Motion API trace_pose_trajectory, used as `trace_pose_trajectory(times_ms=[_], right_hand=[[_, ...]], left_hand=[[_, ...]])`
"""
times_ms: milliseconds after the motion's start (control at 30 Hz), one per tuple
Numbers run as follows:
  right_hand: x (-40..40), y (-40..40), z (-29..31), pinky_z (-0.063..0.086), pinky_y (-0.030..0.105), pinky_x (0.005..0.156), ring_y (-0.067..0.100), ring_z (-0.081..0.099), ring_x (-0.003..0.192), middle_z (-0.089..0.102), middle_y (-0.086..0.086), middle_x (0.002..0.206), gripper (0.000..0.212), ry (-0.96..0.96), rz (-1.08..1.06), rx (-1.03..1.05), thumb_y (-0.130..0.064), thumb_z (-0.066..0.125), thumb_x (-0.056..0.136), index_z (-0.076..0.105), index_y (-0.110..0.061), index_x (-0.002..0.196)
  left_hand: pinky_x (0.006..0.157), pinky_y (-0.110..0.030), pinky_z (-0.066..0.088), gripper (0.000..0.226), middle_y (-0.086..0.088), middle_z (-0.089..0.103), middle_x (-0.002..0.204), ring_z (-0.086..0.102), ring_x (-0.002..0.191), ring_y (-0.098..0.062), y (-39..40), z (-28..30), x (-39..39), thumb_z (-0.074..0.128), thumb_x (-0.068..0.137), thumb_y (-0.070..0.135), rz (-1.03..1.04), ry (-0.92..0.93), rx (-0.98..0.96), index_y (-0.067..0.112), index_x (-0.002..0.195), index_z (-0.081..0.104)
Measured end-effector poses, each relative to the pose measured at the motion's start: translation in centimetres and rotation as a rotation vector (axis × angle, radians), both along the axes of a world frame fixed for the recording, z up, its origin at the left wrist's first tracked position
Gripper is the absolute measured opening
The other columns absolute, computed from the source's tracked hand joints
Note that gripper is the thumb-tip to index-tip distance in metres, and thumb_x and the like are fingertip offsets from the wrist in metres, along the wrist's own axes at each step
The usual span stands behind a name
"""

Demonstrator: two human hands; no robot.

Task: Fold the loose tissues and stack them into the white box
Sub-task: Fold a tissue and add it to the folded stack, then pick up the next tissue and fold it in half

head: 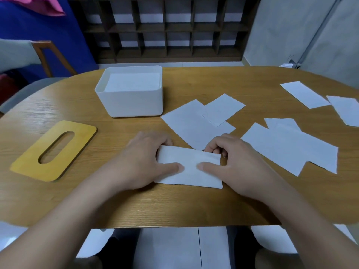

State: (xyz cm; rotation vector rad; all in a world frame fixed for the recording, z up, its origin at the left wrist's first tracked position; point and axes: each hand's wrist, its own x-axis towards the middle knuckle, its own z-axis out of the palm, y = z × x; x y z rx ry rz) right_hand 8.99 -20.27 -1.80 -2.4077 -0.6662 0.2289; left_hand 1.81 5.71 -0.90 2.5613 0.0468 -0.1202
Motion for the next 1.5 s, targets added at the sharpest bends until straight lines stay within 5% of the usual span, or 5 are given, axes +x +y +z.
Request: trace_pose_trajectory(times_ms=[200, 467, 700, 967, 1500], right_hand=[[-0.6, -0.1, -0.5, 0.04, 0.024, 0.074, 0.004, 0.059, 0.087, 0.067, -0.016, 0.093, 0.02, 0.033, 0.005, 0.157, -0.046, 0.079, 0.095, 0.062, -0.036, 0.095], [-2.2, 0.4, -0.5, 0.054, 0.032, 0.105, 0.006, 0.07, 0.117, 0.075, -0.015, 0.122, 0.031, 0.228, -0.023, 0.67, -0.032, 0.079, 0.101, 0.066, -0.036, 0.129], [-3.6, 1.6, -0.7, 0.047, 0.018, 0.076, 0.004, 0.066, 0.102, 0.067, -0.017, 0.113, 0.029, 0.167, -0.032, 0.649, -0.024, 0.066, 0.106, 0.046, -0.035, 0.124], [-4.3, 2.0, -0.5, 0.052, 0.031, 0.079, 0.014, 0.065, 0.096, 0.066, -0.005, 0.113, 0.034, 0.287, 0.001, 0.708, -0.016, 0.068, 0.102, 0.046, -0.033, 0.121], [-4.6, 1.7, -0.9, 0.048, 0.013, 0.077, 0.005, 0.065, 0.099, 0.068, -0.012, 0.111, 0.033, 0.24, 0.013, 0.692, -0.019, 0.075, 0.096, 0.055, -0.032, 0.119]], left_hand=[[0.065, -0.027, 0.043, 0.026, 0.01, 0.064, 0.08, 0.055, 0.073, -0.007, -0.8, -1.1, -0.3, 0.091, 0.09, 0.018, -0.003, -0.152, -0.451, 0.017, 0.086, 0.065], [0.08, -0.02, 0.054, 0.016, -0.005, 0.071, 0.097, 0.065, 0.091, -0.014, -2.8, -0.8, -2.3, 0.075, 0.099, 0.0, 0.303, -0.442, -1.001, 0.0, 0.111, 0.064], [0.071, -0.027, 0.05, 0.026, -0.003, 0.065, 0.094, 0.06, 0.084, -0.018, -5.8, -1.0, -3.6, 0.079, 0.097, 0.001, 0.335, -0.442, -0.945, 0.009, 0.109, 0.057], [0.068, -0.026, 0.048, 0.039, 0.003, 0.064, 0.09, 0.056, 0.077, -0.015, -6.4, -0.4, -4.3, 0.075, 0.088, -0.018, 0.31, -0.453, -0.849, 0.007, 0.107, 0.053], [0.067, -0.028, 0.048, 0.047, -0.005, 0.068, 0.094, 0.055, 0.079, -0.022, -6.6, -0.8, -4.8, 0.077, 0.079, 0.0, 0.328, -0.474, -0.857, 0.012, 0.12, 0.057]])
